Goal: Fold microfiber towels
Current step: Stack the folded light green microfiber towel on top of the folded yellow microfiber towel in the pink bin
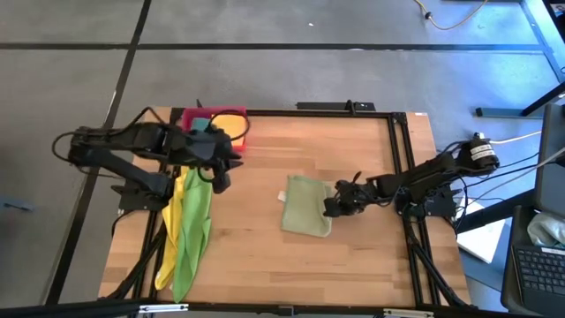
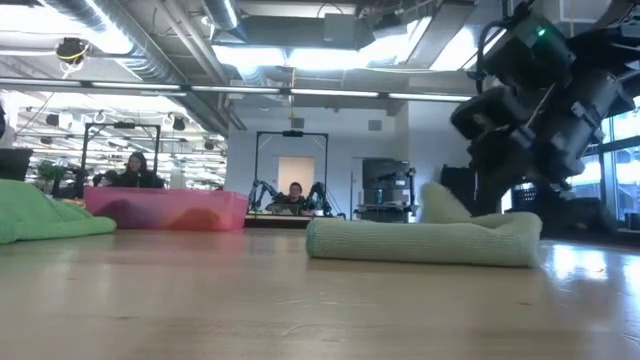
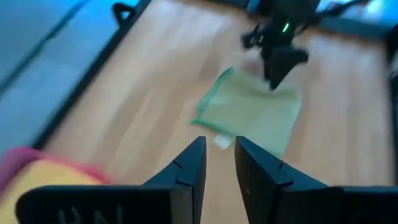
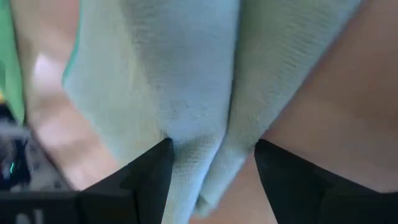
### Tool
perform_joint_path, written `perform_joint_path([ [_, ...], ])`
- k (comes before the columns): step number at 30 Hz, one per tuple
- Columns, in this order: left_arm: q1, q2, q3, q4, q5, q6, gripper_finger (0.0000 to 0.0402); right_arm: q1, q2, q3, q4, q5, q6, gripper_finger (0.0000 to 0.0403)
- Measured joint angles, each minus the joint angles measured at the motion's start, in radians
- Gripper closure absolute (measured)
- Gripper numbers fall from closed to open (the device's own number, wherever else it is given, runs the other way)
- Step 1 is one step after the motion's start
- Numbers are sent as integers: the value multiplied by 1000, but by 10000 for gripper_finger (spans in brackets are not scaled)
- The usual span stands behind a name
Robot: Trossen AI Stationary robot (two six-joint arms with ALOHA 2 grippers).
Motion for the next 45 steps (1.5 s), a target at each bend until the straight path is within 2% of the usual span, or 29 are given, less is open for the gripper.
perform_joint_path([
  [4,28,-82,-230,299,75,-135,324,1,-56,0,-44,-38,-50,173],
  [8,47,-78,-352,430,103,-258,324,1,-95,-1,-85,9,-51,173],
  [13,49,-50,-375,521,101,-330,324,-4,-74,0,-157,98,-34,173],
  [16,49,-51,-374,550,99,-338,324,-17,-35,1,-155,97,-28,173],
  [19,49,-53,-374,549,99,-351,324,-38,-2,-28,-19,75,-26,173],
  [26,46,-54,-374,548,102,-389,324,-64,55,-91,151,71,2,174],
  [30,41,-54,-374,548,119,-408,324,-63,81,-144,307,114,3,177],
  [35,39,-54,-374,548,138,-410,324,-66,90,-147,309,181,14,206],
  [38,39,-54,-374,548,138,-403,324,-66,99,-145,315,201,-39,234],
  [42,39,-54,-374,549,125,-319,324,-67,104,-133,302,266,-118,283],
  [45,43,-48,-373,549,68,-235,324,-74,113,-123,291,278,-167,321],
])
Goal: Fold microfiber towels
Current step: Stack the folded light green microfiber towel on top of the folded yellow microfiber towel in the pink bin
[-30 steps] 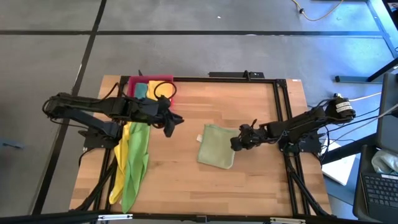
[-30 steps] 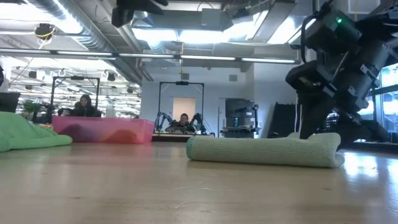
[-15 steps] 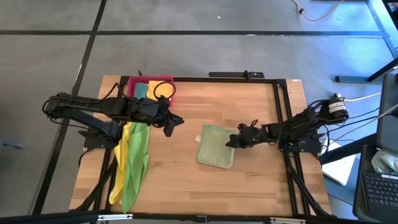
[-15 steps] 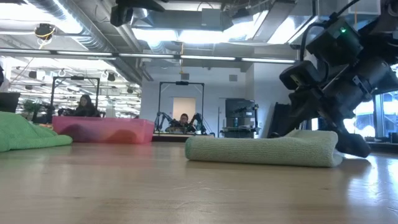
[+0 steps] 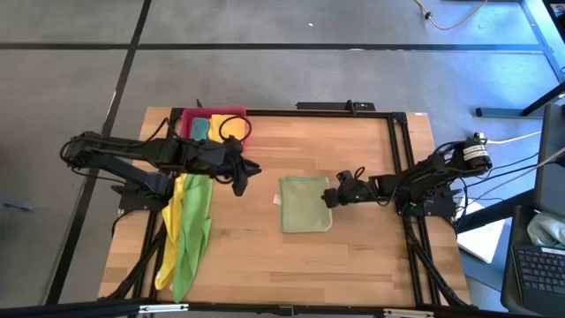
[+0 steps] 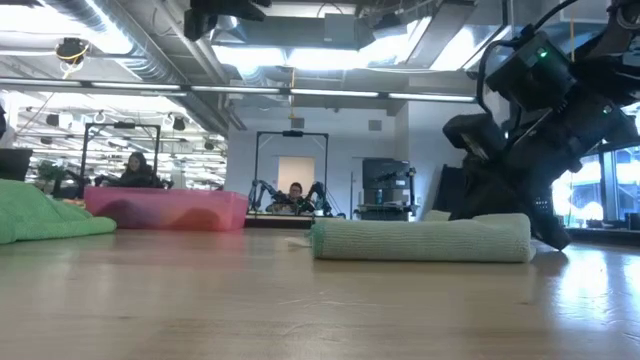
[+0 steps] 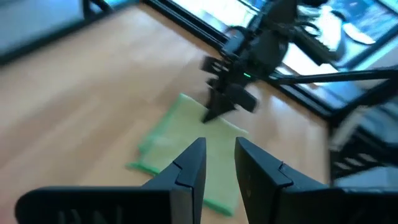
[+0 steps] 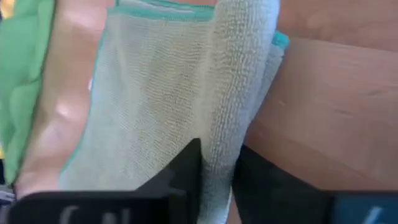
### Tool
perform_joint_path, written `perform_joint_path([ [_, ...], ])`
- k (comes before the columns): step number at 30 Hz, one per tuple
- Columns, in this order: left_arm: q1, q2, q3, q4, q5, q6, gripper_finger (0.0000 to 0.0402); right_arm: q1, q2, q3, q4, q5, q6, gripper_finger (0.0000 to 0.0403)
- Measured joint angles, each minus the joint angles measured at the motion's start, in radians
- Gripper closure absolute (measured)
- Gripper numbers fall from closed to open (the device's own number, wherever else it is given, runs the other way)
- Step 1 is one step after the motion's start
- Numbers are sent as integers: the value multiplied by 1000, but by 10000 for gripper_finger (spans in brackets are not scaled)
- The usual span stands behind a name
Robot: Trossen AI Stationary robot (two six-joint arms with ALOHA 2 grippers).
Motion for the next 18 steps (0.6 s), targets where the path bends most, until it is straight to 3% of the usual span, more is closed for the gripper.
perform_joint_path([
  [4,35,50,0,8,-11,85,324,-5,15,11,-7,-44,-111,355],
  [8,71,125,0,82,100,158,324,-7,26,35,0,-57,-219,390],
  [13,117,236,0,138,216,388,318,-7,31,143,35,-104,-435,394],
  [18,226,308,0,194,416,456,279,9,29,319,-221,-208,-678,395],
])
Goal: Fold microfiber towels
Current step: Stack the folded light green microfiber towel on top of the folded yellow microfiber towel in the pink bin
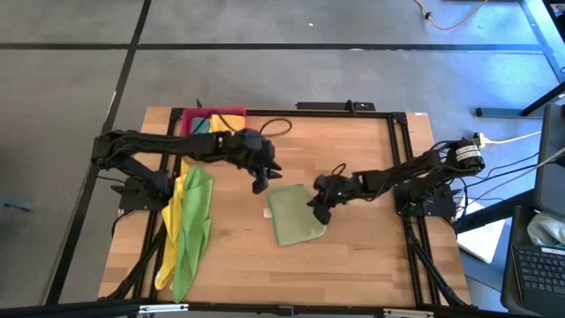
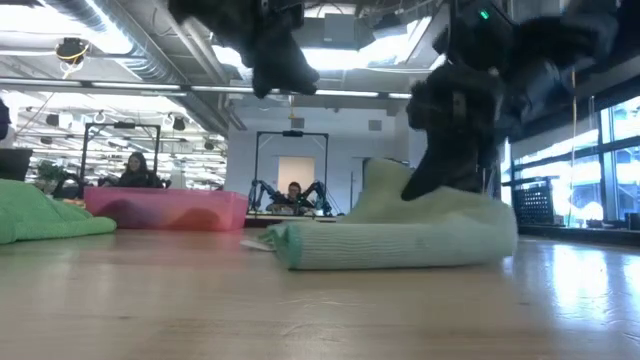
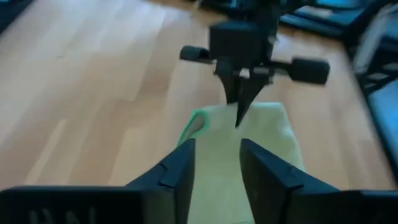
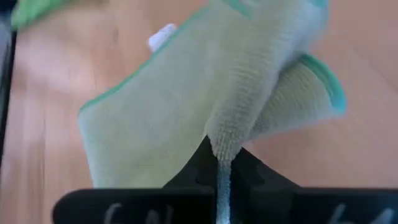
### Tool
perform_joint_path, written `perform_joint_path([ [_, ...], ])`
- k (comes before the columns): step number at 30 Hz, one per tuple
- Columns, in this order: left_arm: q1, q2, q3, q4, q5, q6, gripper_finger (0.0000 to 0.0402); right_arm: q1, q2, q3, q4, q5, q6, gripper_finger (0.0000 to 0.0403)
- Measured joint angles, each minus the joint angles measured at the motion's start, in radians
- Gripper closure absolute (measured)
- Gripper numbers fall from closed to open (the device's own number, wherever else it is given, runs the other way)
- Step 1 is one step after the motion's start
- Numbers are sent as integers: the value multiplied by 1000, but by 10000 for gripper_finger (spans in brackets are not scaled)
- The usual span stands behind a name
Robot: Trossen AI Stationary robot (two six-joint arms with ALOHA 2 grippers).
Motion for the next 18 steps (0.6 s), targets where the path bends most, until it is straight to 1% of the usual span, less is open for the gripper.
perform_joint_path([
  [3,63,22,0,47,164,45,250,20,-2,106,-169,14,-135,395],
  [5,91,34,0,42,258,90,232,34,-2,162,-255,57,-214,395],
  [7,113,49,0,38,329,110,216,45,-2,215,-307,108,-287,395],
  [11,140,89,0,44,407,167,198,51,-3,282,-347,133,-402,395],
  [18,151,199,0,57,551,225,195,51,-4,318,-394,123,-463,395],
])
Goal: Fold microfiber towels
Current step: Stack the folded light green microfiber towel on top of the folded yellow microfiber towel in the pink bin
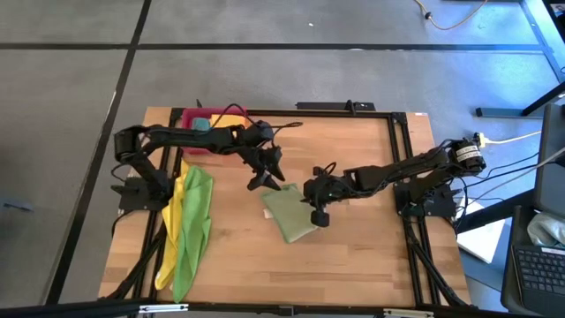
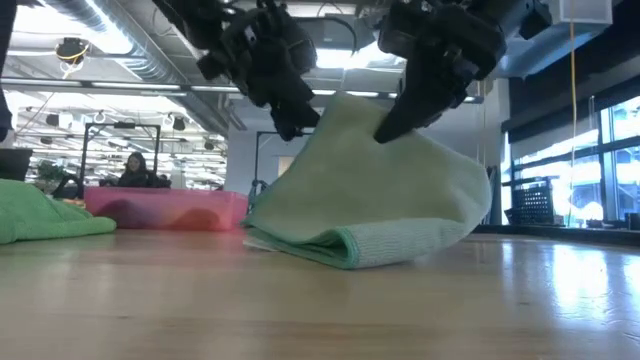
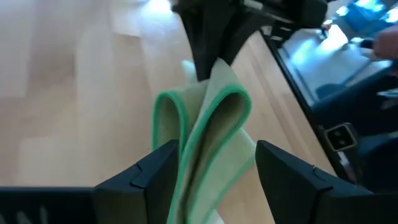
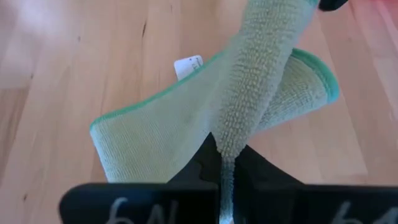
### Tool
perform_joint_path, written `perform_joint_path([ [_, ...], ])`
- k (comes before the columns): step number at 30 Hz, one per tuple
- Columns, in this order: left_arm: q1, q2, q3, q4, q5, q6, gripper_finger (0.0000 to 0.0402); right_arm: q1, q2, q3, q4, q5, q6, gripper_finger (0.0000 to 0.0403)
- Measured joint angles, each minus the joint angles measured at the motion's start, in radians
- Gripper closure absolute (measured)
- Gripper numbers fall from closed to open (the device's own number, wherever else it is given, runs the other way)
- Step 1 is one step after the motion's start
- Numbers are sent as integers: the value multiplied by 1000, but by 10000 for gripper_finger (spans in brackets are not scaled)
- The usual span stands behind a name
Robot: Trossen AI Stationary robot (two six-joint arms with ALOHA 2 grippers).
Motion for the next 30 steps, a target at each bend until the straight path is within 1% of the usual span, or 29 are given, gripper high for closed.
perform_joint_path([
  [3,1,41,0,66,79,-47,195,0,0,3,-22,-9,-6,395],
  [5,1,57,0,85,95,-64,195,0,0,3,-25,-24,-4,395],
  [6,1,64,0,85,89,-65,195,0,0,4,-26,-24,-4,395],
  [12,28,83,0,82,-28,-43,195,0,0,5,-28,-29,24,395],
  [14,37,83,0,80,-47,-27,195,0,0,5,-28,-31,23,395],
  [16,42,83,0,84,-35,-20,195,0,0,5,-27,-36,21,394],
  [18,39,83,0,88,7,-22,195,0,0,5,-27,-37,15,394],
  [23,4,98,-1,85,73,-16,195,0,-2,5,-26,-61,-2,393],
  [26,-1,132,0,117,85,-25,191,0,-2,5,-24,-64,-8,393],
  [30,-1,171,-1,157,86,-43,171,1,-2,6,-16,-90,-38,392],
])
